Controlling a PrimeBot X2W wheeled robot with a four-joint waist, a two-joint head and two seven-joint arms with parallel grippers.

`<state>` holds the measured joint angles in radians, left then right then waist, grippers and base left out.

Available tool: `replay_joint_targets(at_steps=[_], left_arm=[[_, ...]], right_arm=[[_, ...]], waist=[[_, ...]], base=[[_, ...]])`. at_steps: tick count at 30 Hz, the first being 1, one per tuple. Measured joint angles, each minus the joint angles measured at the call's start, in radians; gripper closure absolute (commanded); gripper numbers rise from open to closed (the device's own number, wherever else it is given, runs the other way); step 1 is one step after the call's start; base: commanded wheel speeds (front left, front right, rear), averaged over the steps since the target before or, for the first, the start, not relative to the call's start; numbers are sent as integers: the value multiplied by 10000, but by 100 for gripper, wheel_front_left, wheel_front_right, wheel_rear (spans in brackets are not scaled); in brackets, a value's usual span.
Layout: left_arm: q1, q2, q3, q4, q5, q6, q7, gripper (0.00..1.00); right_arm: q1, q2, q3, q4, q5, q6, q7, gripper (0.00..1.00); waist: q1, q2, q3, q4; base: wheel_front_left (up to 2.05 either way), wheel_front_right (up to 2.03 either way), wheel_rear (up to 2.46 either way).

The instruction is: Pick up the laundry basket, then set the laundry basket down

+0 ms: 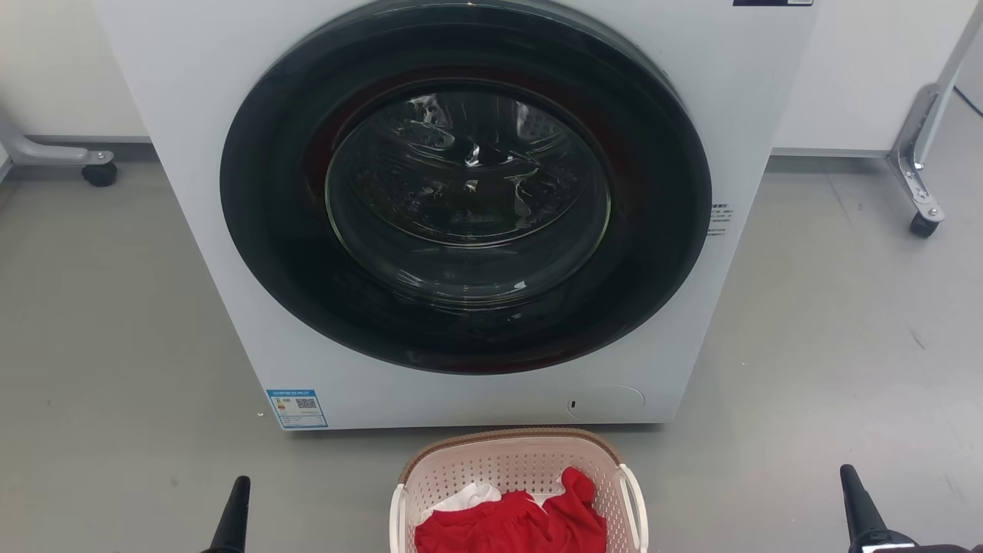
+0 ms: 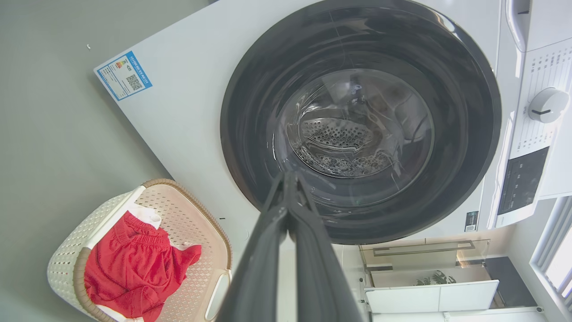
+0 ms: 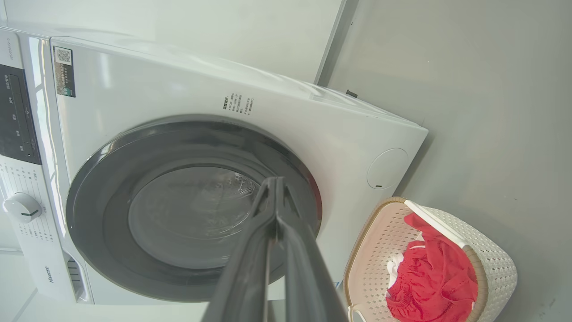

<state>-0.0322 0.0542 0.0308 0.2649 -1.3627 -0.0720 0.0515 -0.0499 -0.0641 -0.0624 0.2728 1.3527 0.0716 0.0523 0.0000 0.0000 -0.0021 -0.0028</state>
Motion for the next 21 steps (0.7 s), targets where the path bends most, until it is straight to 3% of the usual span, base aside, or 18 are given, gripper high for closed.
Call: replay_joint_targets(at_steps=[17,21], left_arm=[[-375,-92,573,115,-2161,-437,579,100],[-463,-111,606,115,-2368,-441,614,100]], right_arm=[[-291,190,-667,65,2320,433,566,100],[-345,207,-706,79,2433,443,610,100]], waist=[[0,0,27,28],[0,0,28,28]], base=[[0,0,0],[0,0,0]])
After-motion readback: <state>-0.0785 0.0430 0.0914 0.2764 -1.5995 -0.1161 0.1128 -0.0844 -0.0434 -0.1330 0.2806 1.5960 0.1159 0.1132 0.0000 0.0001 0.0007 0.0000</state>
